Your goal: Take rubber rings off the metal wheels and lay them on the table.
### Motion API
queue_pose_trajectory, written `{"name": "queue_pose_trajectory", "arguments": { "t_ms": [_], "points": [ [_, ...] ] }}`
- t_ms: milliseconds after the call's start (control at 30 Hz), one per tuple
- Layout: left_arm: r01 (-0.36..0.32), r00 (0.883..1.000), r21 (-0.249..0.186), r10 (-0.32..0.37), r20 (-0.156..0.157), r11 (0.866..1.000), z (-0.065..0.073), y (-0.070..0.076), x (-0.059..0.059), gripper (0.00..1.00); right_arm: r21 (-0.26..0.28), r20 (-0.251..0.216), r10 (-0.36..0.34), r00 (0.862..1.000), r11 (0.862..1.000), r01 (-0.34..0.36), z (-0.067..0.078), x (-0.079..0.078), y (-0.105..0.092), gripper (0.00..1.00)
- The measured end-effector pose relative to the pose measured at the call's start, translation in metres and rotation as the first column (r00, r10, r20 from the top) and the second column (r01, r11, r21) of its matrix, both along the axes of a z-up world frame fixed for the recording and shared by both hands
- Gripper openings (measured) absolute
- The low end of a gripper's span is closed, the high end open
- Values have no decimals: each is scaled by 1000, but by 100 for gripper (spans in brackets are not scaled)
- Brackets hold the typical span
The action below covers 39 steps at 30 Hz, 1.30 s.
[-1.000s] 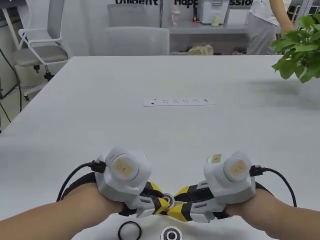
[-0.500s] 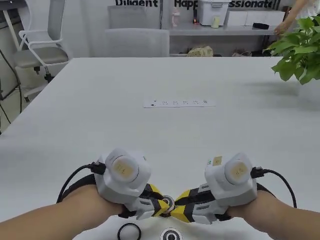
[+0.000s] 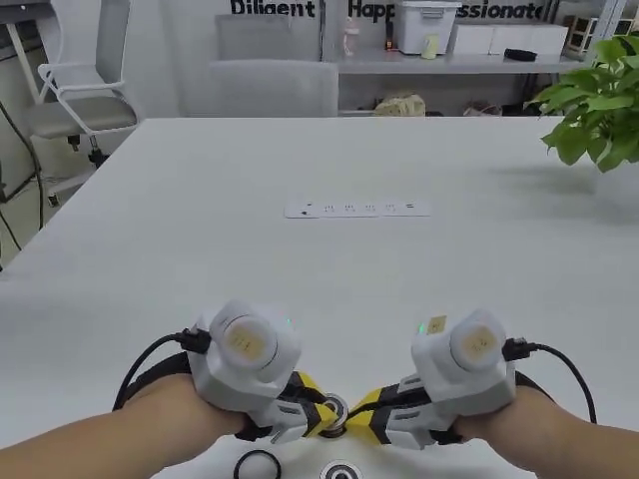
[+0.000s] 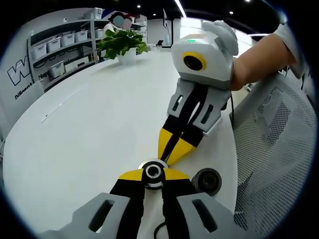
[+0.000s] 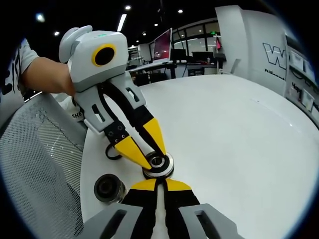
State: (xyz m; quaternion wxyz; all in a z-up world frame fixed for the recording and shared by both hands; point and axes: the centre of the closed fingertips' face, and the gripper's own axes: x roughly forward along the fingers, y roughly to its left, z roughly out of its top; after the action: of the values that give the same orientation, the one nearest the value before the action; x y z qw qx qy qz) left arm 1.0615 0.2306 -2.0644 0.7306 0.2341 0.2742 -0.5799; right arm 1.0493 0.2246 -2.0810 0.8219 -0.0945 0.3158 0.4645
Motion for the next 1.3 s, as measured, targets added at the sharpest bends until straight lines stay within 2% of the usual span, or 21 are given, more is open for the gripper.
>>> {"name": "queue_pose_trajectory", "arguments": {
  "t_ms": [400,1033,1300],
  "points": [
    [-8,1000,0,8,0,1000,0,0,0,7,28,-42,-34,999,999,35,0,1,-2,0],
    [-16,1000,-2,16,8,1000,1,0,0,7,55,-69,-47,997,997,51,4,0,-4,0],
    [-17,1000,-4,17,7,1000,1,0,0,7,82,-101,-75,992,993,83,4,1,-6,0]
  ]
}}
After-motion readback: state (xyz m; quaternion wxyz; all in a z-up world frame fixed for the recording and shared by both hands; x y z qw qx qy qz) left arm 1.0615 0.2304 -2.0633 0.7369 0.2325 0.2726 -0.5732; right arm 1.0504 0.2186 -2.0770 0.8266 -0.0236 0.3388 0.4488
